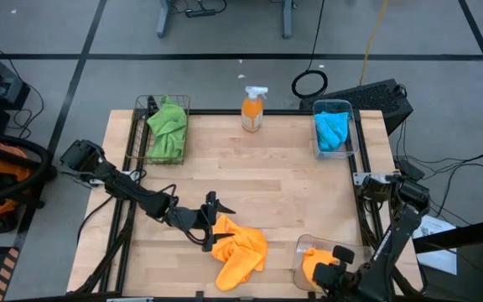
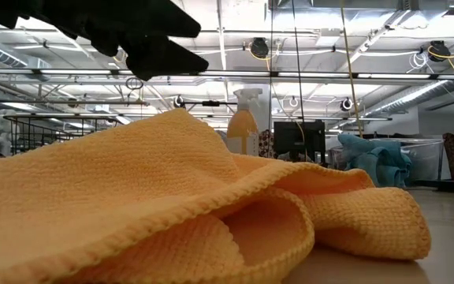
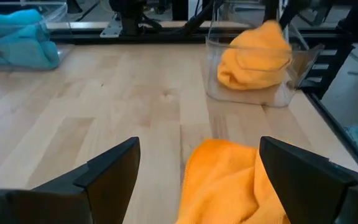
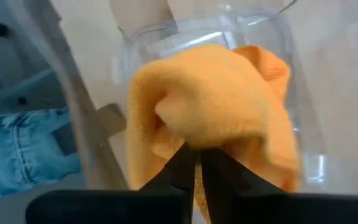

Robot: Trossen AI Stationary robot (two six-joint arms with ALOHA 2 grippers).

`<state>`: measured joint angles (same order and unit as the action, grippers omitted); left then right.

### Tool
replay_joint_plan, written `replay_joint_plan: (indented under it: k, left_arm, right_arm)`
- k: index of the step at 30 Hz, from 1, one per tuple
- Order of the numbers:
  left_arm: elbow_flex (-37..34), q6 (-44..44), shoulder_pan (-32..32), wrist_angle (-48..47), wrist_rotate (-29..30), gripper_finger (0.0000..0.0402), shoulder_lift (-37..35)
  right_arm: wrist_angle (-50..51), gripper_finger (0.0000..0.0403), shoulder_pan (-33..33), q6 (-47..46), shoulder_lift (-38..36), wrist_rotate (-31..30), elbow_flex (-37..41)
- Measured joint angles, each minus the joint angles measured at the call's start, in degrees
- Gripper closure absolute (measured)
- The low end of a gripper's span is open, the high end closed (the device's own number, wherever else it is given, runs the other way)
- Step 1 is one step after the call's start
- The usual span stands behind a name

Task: Sort microfiber towel by color & place in baskets
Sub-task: Put the top yellow microfiber towel into the bottom transparent bin

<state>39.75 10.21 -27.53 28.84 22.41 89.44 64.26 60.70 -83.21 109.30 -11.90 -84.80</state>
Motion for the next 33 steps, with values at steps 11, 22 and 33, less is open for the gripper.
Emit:
replay_joint_plan:
  k: [11,22,33]
  left_arm:
    - [-0.02,1.29,-0.02,5.94,-1.01,0.0068,6.33]
    - [0.00,9.09,-2.67,4.30,-5.05,0.0067,7.79]
    - [0.00,11.59,-7.71,3.22,5.24,0.0004,10.15]
  right_arm:
    - [-7.89,0.0398,-1.13,1.28,-0.03,0.02,8.20]
    - [-4.59,0.0401,-0.62,-1.19,-5.93,1.56,3.09]
    - [-1.12,0.0402,-0.08,1.27,-6.91,-6.68,-4.07]
